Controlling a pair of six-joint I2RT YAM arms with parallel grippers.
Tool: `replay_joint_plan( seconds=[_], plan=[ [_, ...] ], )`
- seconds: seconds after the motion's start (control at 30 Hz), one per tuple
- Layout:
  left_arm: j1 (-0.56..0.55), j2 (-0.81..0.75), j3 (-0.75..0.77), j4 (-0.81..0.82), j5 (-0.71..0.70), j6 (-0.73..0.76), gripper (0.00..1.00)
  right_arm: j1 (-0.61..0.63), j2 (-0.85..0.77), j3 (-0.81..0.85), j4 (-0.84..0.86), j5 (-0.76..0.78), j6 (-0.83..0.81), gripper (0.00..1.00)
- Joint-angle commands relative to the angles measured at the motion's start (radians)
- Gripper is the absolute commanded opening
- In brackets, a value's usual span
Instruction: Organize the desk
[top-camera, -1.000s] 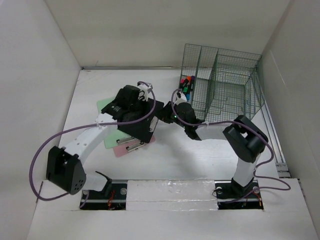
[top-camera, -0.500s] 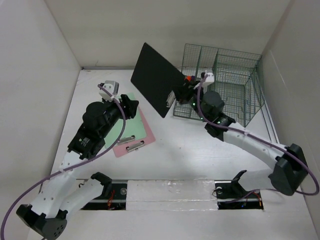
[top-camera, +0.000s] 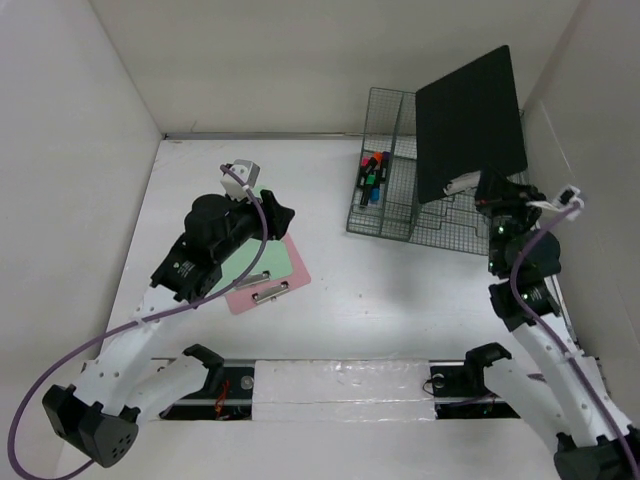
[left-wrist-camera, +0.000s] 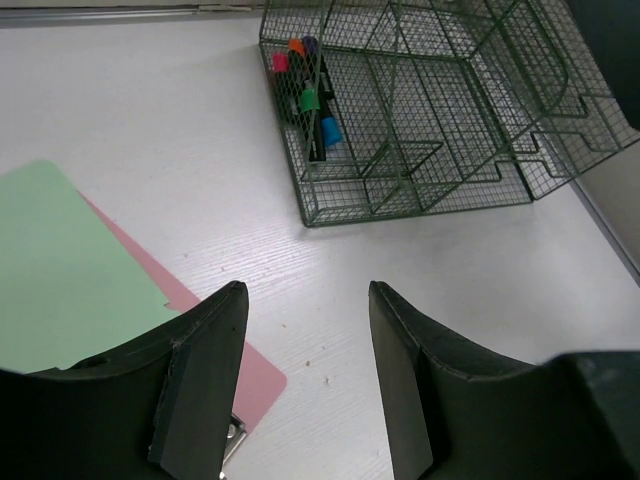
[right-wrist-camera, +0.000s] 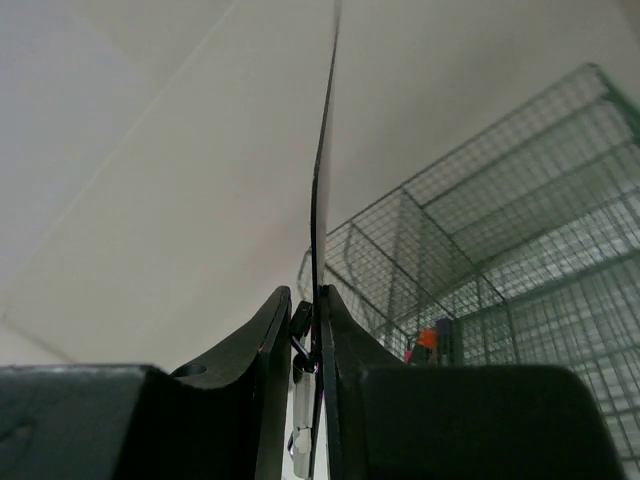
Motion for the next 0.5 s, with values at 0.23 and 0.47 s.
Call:
replay_joint_plan(
  seconds=[0.23, 0.47],
  plan=[
    [-0.006, 0.002, 0.008, 0.043, 0.061, -0.017, 0.47, -0.284, -0.014, -0.306, 0.302, -0.108, 0.491, 0.00],
    [-0.006, -0.011, 0.006, 0.047, 0.047, -0.012, 0.48, -0.393, 0.020, -0.330, 0.302, -0.141, 0.522, 0.00]
  ],
)
